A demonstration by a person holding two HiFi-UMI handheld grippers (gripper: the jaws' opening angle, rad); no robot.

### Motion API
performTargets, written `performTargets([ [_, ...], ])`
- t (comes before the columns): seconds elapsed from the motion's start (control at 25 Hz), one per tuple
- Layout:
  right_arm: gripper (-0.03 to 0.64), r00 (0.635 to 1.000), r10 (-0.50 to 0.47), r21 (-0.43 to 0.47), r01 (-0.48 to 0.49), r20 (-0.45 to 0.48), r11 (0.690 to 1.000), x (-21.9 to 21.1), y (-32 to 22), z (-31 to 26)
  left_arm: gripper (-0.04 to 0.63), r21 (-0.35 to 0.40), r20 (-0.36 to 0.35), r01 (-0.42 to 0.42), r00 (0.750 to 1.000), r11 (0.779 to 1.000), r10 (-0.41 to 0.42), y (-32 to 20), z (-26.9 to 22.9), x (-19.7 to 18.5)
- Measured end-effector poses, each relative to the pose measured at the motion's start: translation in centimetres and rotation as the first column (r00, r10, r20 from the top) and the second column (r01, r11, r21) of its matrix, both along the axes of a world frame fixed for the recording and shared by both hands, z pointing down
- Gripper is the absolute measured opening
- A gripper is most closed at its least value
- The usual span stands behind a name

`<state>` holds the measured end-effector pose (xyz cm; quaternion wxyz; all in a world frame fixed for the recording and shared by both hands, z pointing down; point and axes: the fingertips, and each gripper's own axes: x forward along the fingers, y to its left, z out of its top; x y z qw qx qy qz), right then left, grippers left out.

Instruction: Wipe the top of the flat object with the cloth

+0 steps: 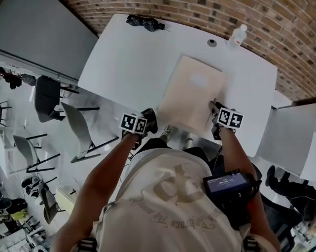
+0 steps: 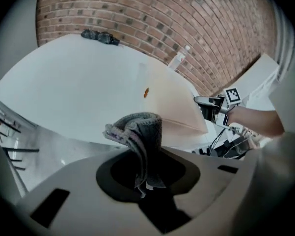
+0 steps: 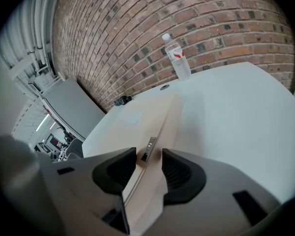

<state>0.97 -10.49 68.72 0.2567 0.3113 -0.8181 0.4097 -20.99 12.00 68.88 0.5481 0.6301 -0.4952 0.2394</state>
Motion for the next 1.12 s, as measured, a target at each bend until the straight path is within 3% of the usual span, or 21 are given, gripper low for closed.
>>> performTargets([
  [0.24,0.176,0.999,-0.01,-0.003,0.01,0.031,1.0,-0.2,0.2,0.0,0.101,-0.114,-0.069,0.101,0.992,0.988,-0.109,-1.6,0.8,2.7],
  [0.56,0.176,0.998,-0.04,-0.009,0.041,0.053,0.999,-0.4,0.3,0.0,0.101,-0.161,-0.077,0.08,0.993,0.984,-0.093,-2.2,1.2,4.9],
  [1.12,0.178,0.992,-0.085,-0.011,0.086,0.089,0.996,-0.2,0.2,0.0,0.101,-0.188,-0.142,-0.134,0.984,0.973,0.108,-3.0,1.7,15.2],
])
